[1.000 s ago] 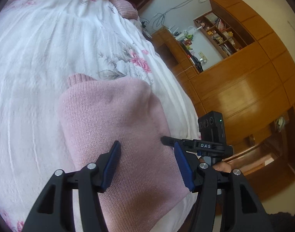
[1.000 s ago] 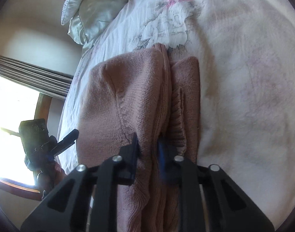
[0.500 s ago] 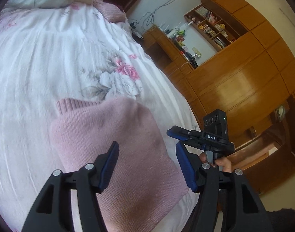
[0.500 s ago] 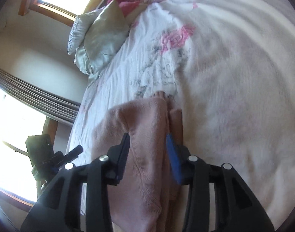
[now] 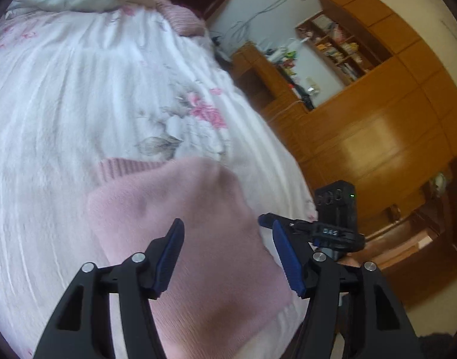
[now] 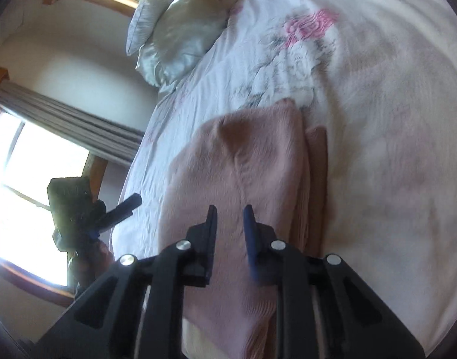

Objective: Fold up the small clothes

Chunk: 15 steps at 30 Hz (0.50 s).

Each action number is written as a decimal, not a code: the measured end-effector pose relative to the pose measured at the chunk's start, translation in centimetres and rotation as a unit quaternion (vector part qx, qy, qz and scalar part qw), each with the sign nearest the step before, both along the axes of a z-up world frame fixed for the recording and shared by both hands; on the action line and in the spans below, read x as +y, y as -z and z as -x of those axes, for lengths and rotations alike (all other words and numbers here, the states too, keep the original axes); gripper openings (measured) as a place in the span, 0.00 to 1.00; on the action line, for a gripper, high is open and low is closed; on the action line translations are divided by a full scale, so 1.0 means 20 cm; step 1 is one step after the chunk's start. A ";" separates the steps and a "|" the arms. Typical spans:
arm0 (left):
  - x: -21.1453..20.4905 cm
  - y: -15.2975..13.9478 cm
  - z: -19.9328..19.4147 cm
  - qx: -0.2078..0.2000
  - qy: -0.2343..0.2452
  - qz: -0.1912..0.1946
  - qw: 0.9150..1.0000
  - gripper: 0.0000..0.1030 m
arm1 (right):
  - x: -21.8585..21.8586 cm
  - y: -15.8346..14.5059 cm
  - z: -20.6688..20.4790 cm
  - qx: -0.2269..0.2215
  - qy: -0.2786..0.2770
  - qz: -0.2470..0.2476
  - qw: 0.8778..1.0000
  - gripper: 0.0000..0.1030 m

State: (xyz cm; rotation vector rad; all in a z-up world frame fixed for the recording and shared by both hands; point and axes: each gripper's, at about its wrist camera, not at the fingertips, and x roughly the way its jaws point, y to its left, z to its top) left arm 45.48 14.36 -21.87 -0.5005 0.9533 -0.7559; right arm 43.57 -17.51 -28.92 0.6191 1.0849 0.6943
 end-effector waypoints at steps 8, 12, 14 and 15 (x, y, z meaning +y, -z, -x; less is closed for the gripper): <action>0.01 0.26 0.12 0.062 -0.024 -0.001 0.998 0.57 | -0.01 0.11 0.15 0.036 0.023 0.008 0.999 0.17; 0.12 0.14 0.34 0.037 -0.031 0.050 0.998 0.72 | -0.03 -0.01 0.38 0.013 -0.006 -0.032 0.999 0.27; 0.17 0.18 0.47 0.027 -0.045 0.019 0.998 0.76 | -0.03 0.07 0.42 0.032 -0.011 -0.018 0.999 0.28; 0.20 0.24 0.51 0.036 -0.057 -0.002 0.998 0.76 | -0.04 0.14 0.43 0.045 -0.008 0.004 0.999 0.27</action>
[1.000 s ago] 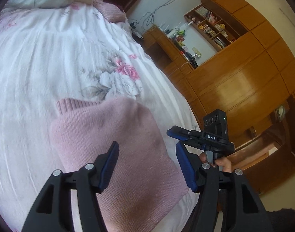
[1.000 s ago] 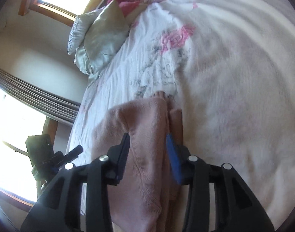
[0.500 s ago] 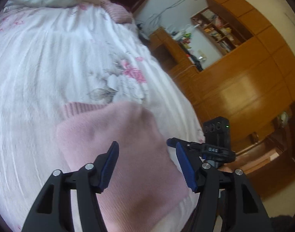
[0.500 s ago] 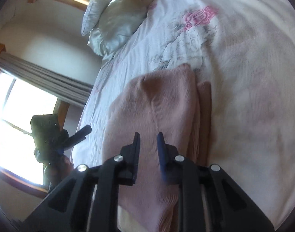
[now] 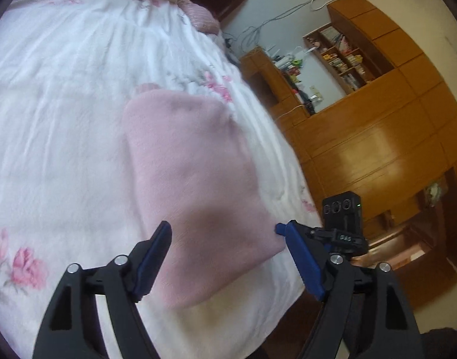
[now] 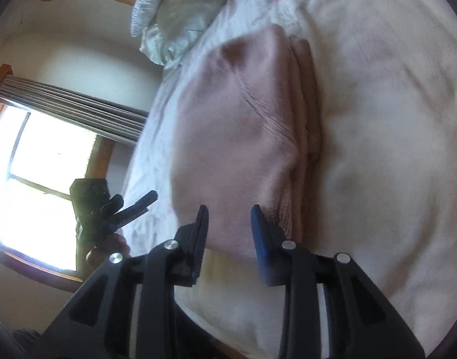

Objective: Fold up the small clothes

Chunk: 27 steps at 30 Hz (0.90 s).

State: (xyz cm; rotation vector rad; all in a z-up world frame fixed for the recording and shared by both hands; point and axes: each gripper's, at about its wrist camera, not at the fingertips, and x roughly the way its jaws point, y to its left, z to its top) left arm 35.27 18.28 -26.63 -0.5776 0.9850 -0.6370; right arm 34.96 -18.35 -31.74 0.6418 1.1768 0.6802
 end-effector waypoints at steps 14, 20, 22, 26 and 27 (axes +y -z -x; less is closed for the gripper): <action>0.15 0.39 -0.08 0.089 -0.013 0.123 0.988 0.84 | -0.21 -0.03 -0.60 0.045 0.011 -0.067 0.997 0.84; 0.04 0.48 -0.17 0.092 0.020 0.168 0.981 0.84 | -0.03 0.13 -0.80 0.062 -0.035 -0.041 0.997 0.81; -0.02 0.49 -0.17 0.091 0.042 0.159 0.982 0.84 | -0.02 0.13 -0.83 0.058 -0.045 -0.044 0.996 0.81; -0.10 0.51 -0.19 0.092 0.060 0.162 0.981 0.84 | 0.06 0.14 -0.89 0.050 -0.067 -0.045 0.996 0.82; -0.09 0.52 -0.18 0.092 0.057 0.165 0.980 0.84 | 0.09 0.14 -0.91 0.047 -0.072 -0.042 0.995 0.82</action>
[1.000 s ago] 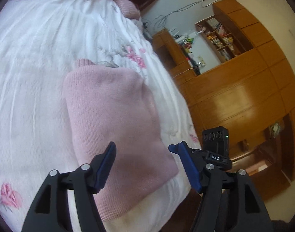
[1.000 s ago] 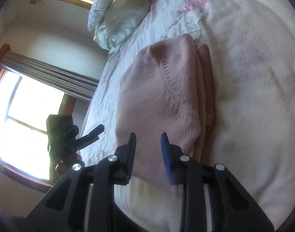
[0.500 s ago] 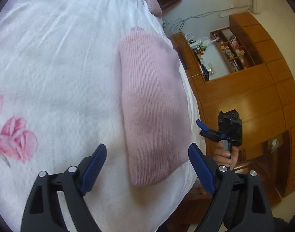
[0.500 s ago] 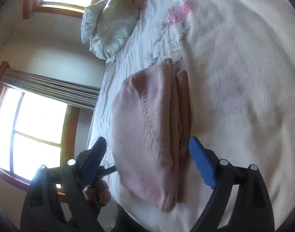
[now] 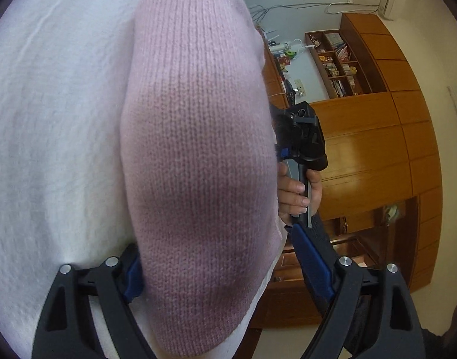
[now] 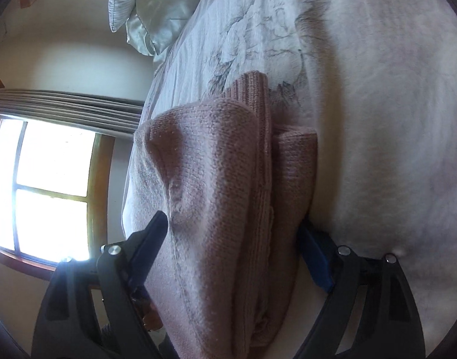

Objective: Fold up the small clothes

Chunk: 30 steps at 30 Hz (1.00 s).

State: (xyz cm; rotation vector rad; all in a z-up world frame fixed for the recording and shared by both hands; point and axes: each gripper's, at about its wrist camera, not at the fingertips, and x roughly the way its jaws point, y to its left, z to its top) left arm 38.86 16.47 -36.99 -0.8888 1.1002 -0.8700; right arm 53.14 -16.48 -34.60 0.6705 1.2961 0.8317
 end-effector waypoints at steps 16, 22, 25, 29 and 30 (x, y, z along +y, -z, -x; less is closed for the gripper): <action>0.11 -0.36 0.05 0.003 -0.038 -0.084 0.996 0.28 | 0.22 -0.25 0.11 -0.047 0.026 -0.051 0.997 0.47; 0.38 -0.59 0.31 -0.033 -0.066 -0.125 0.989 0.28 | 0.60 -0.30 0.23 -0.049 -0.031 -0.086 0.995 0.47; 0.53 -0.57 0.48 -0.018 -0.100 -0.134 0.986 0.28 | 0.84 -0.19 0.28 -0.030 -0.061 -0.088 0.994 0.47; 0.67 -0.27 0.59 0.058 -0.156 -0.126 0.978 0.42 | 1.00 0.01 0.28 0.002 -0.045 -0.040 0.998 0.64; 0.67 -0.19 0.59 0.074 -0.157 -0.121 0.977 0.49 | 0.99 0.01 0.28 0.007 -0.043 -0.042 0.998 0.66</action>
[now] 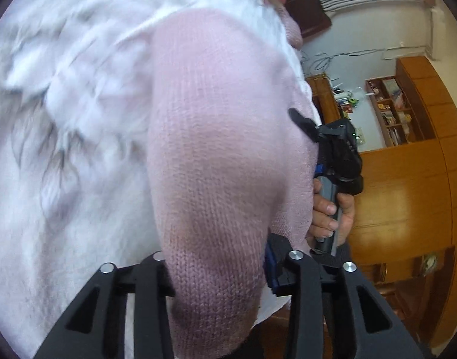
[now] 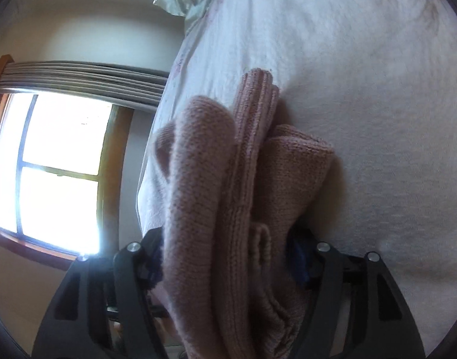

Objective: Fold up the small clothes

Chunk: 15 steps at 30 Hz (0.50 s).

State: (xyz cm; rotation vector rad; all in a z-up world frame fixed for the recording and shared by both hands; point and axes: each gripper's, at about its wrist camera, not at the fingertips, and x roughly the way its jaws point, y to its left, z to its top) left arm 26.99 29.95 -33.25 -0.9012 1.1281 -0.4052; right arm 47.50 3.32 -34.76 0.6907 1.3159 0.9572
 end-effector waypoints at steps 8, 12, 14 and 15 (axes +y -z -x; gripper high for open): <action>0.21 -0.25 0.16 -0.085 -0.069 -0.049 0.993 0.67 | -0.27 -0.44 0.11 -0.110 0.054 0.059 0.991 0.66; 0.31 -0.46 0.12 -0.162 -0.069 -0.010 0.984 0.67 | -0.13 -0.39 0.12 -0.100 0.033 0.088 0.991 0.51; 0.28 -0.53 0.02 -0.193 -0.046 0.026 0.980 0.67 | -0.06 -0.34 0.12 -0.097 0.030 0.107 0.989 0.18; 0.25 -0.55 -0.05 -0.200 -0.031 0.047 0.978 0.67 | -0.04 -0.34 0.13 -0.104 0.039 0.116 0.987 0.12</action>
